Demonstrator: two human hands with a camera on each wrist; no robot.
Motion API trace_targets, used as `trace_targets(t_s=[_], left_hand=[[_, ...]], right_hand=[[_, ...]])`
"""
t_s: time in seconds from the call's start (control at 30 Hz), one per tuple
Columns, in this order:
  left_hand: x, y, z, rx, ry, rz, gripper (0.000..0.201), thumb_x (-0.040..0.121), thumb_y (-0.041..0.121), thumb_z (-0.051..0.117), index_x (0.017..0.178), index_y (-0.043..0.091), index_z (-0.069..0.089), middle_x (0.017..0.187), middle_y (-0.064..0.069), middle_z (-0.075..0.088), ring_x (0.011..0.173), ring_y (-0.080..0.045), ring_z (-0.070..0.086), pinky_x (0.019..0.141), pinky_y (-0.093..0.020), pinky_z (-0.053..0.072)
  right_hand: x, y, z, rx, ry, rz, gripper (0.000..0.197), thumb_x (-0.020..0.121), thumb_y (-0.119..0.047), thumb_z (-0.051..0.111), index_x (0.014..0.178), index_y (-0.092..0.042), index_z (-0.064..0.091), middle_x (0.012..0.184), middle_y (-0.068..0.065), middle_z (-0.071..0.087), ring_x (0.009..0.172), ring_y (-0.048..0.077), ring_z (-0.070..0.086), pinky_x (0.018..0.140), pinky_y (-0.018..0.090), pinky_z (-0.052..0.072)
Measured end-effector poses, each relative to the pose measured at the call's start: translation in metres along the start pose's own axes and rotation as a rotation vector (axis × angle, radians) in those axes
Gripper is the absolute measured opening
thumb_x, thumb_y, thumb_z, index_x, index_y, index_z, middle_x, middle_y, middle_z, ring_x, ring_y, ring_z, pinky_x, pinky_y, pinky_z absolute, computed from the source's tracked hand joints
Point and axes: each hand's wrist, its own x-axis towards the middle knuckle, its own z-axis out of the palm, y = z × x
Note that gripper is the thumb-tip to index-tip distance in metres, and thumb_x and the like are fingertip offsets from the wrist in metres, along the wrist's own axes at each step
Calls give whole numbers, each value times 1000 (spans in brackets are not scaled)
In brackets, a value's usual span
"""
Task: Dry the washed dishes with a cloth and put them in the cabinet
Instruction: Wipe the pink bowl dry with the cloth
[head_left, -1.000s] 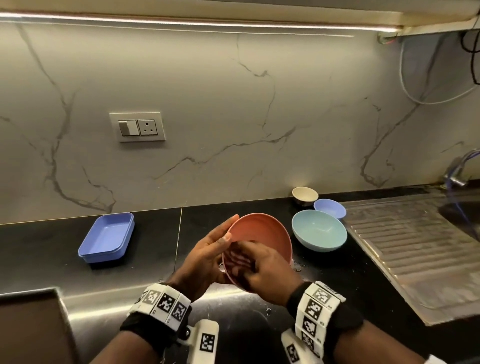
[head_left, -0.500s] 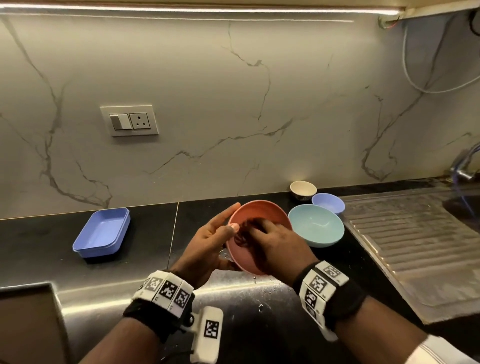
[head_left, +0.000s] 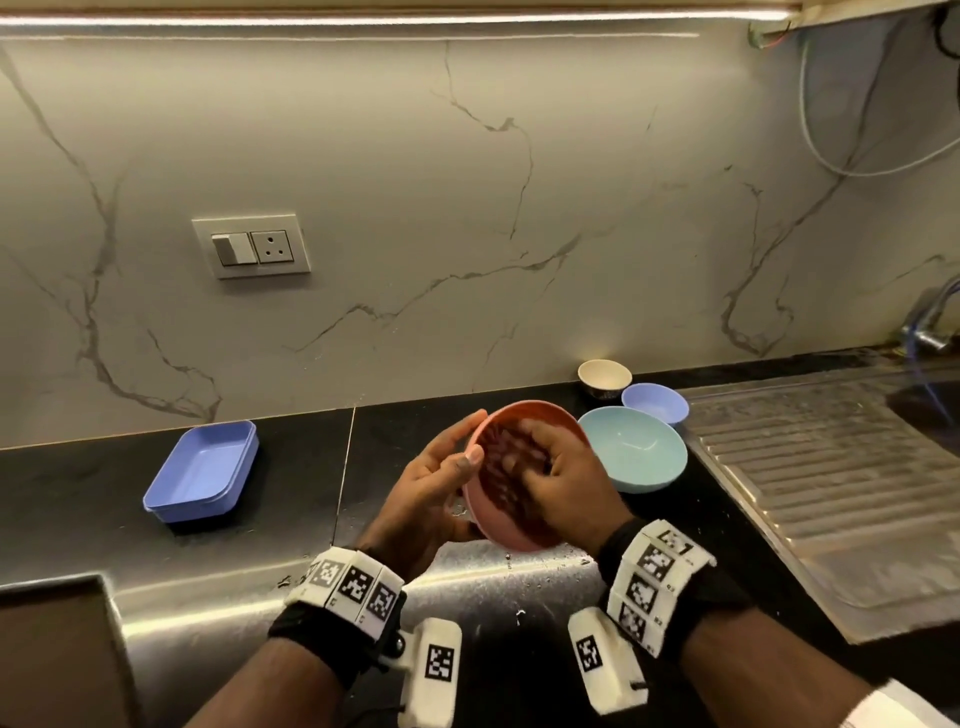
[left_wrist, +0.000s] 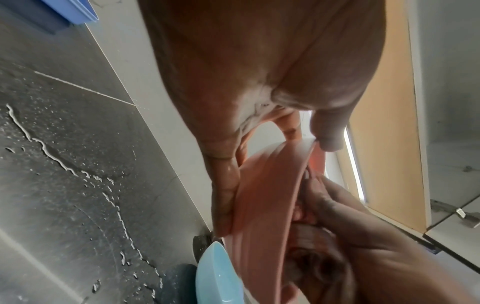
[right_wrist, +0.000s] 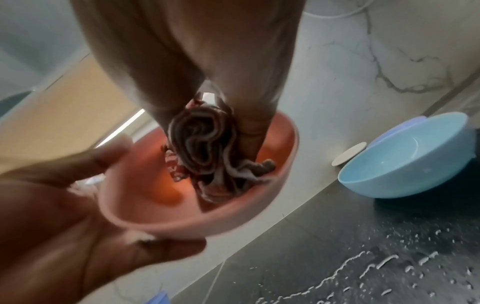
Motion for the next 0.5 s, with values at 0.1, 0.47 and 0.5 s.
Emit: trace_targets(t_s=[0.1, 0.47, 0.5], left_hand=[[2, 2, 4, -32, -33, 9, 51, 87, 27, 66, 137, 34, 58, 137, -12, 60, 126, -38, 58, 67, -49, 61], [2, 8, -4, -27, 51, 55, 64, 73, 34, 78, 134, 36, 58, 130, -16, 60, 116, -38, 65, 77, -64, 57], [1, 9, -6, -28, 63, 59, 63, 74, 32, 78, 134, 36, 58, 128, -15, 62, 115, -36, 66, 78, -68, 55]], right_hand=[[-10, 1, 14, -60, -73, 4, 47, 92, -18, 65, 134, -36, 55, 127, -12, 63, 117, 6, 57, 105, 34, 46], [-12, -1, -35, 506, -391, 159, 36, 85, -11, 70, 120, -15, 63, 115, 10, 69, 105, 26, 69, 84, 35, 58], [-12, 0, -38, 495, -316, 119, 35, 85, -9, 71, 119, -18, 64, 114, 8, 70, 105, 25, 69, 84, 35, 59]])
